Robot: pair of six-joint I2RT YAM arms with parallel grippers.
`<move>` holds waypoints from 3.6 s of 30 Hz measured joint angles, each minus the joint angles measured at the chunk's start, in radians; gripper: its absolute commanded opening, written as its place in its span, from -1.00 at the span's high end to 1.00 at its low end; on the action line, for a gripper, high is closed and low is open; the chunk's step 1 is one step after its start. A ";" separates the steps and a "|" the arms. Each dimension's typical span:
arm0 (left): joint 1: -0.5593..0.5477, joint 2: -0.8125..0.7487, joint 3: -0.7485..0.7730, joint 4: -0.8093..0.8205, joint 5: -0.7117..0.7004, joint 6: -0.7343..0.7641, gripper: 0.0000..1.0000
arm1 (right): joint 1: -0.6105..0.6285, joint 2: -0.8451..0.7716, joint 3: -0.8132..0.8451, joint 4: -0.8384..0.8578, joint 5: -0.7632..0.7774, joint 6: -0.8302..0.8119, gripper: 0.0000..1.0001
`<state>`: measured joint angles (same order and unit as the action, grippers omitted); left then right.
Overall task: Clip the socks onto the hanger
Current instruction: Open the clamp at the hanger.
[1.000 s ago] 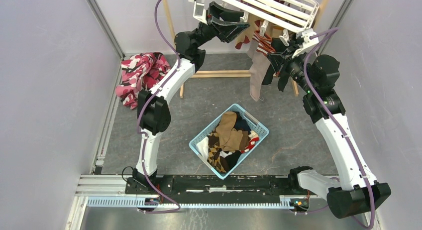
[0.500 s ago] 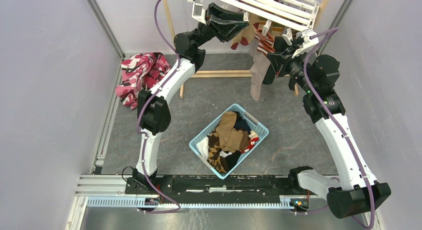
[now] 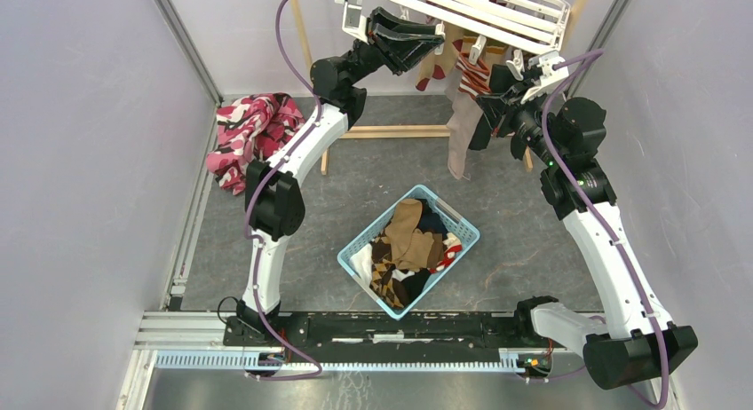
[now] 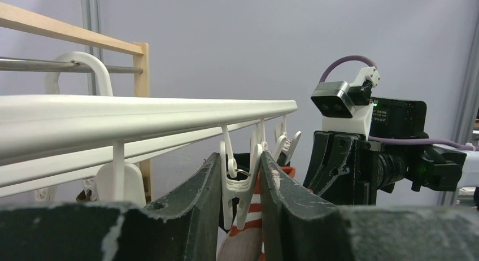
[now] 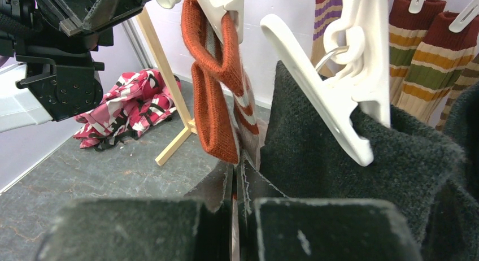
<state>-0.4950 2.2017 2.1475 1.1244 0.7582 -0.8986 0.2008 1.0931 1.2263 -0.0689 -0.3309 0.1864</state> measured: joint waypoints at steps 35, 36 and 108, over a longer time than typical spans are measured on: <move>-0.013 -0.014 -0.019 -0.084 -0.079 -0.059 0.96 | 0.000 -0.048 0.000 -0.008 -0.065 -0.028 1.00; -0.014 -0.022 -0.029 -0.100 -0.089 -0.059 0.96 | 0.000 -0.048 0.000 -0.009 -0.070 -0.028 1.00; -0.005 -0.066 -0.097 -0.103 -0.122 -0.149 0.05 | -0.007 -0.034 0.000 -0.040 -0.140 -0.045 1.00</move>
<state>-0.4995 2.1357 2.0506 1.0218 0.6365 -1.0477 0.1940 1.0595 1.2263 -0.1093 -0.4706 0.1410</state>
